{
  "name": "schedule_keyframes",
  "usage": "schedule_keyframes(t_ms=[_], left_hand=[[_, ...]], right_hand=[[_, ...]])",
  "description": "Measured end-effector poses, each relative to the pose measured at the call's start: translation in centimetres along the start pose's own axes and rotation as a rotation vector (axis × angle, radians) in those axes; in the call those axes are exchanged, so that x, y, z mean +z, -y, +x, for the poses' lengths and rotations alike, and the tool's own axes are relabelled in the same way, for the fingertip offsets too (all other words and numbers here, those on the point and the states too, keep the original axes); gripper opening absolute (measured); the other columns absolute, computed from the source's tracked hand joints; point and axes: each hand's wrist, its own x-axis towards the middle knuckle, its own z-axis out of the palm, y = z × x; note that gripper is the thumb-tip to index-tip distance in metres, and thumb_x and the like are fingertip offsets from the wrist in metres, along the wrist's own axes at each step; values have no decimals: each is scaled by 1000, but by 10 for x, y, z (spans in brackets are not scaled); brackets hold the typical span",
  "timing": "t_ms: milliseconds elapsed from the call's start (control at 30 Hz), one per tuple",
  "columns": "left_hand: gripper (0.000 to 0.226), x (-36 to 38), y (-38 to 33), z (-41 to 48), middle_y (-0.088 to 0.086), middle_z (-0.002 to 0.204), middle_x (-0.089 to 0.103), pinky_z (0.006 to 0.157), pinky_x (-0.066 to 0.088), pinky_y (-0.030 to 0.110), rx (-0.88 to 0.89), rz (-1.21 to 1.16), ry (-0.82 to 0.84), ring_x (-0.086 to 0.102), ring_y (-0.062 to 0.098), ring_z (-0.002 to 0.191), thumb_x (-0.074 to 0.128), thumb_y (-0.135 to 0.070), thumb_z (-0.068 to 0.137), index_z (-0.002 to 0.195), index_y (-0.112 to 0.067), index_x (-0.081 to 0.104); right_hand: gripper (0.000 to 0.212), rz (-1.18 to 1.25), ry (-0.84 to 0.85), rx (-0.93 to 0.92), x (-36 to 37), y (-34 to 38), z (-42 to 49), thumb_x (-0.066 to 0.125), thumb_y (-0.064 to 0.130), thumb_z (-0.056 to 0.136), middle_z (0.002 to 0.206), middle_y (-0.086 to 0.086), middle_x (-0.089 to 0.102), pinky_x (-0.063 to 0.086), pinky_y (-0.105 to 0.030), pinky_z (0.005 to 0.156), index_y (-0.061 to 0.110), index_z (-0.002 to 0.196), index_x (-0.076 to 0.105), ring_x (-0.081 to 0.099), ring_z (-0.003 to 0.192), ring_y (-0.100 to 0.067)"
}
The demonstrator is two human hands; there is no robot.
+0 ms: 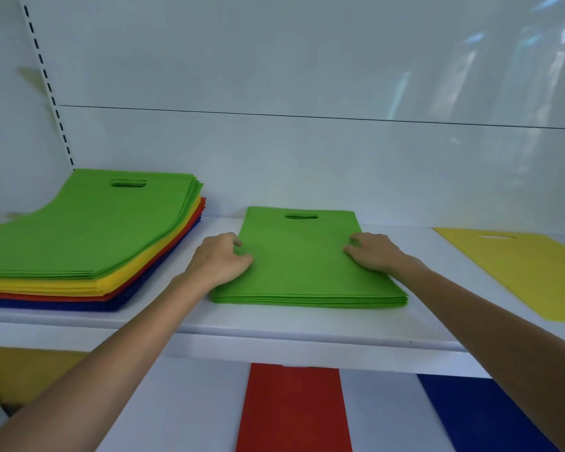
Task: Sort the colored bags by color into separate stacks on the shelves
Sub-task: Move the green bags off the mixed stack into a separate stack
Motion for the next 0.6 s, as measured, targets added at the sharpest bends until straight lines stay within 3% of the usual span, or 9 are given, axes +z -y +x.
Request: schedule_keyframes(t_ms=[133, 267, 400, 600], left_hand=[[49, -3, 3, -4, 4, 130, 52, 82, 37, 24, 80, 58, 120, 49, 19, 115, 60, -42, 83, 126, -20, 52], [55, -9, 2, -2, 6, 137, 47, 91, 36, 25, 140, 100, 202, 44, 21, 123, 58, -45, 84, 131, -19, 47], [50, -34, -1, 10, 10, 137, 49, 97, 36, 27, 233, 132, 84, 46, 23, 123, 58, -37, 86, 129, -13, 51], [33, -90, 25, 32, 9, 123, 59, 86, 38, 22, 263, 100, -28, 54, 22, 112, 58, -23, 86, 116, -9, 61]], right_hand=[[43, -12, 12, -4, 1, 2, -1, 37, 38, 96, 138, -13, 45, 31, -47, 107, 14, 130, 46, 35, 130, -33], [46, -19, 31, -4, -5, 5, -3, 38, 38, 96, 142, -13, 41, 30, -46, 109, 14, 136, 42, 33, 132, -33], [51, 14, -125, -15, -15, 18, -2, 45, 37, 95, 143, -15, 39, 32, -46, 108, 11, 139, 40, 33, 133, -34], [46, 113, -313, -136, -33, 86, -6, 46, 26, 96, 141, -15, 45, 33, -37, 105, 2, 135, 43, 40, 130, -29]])
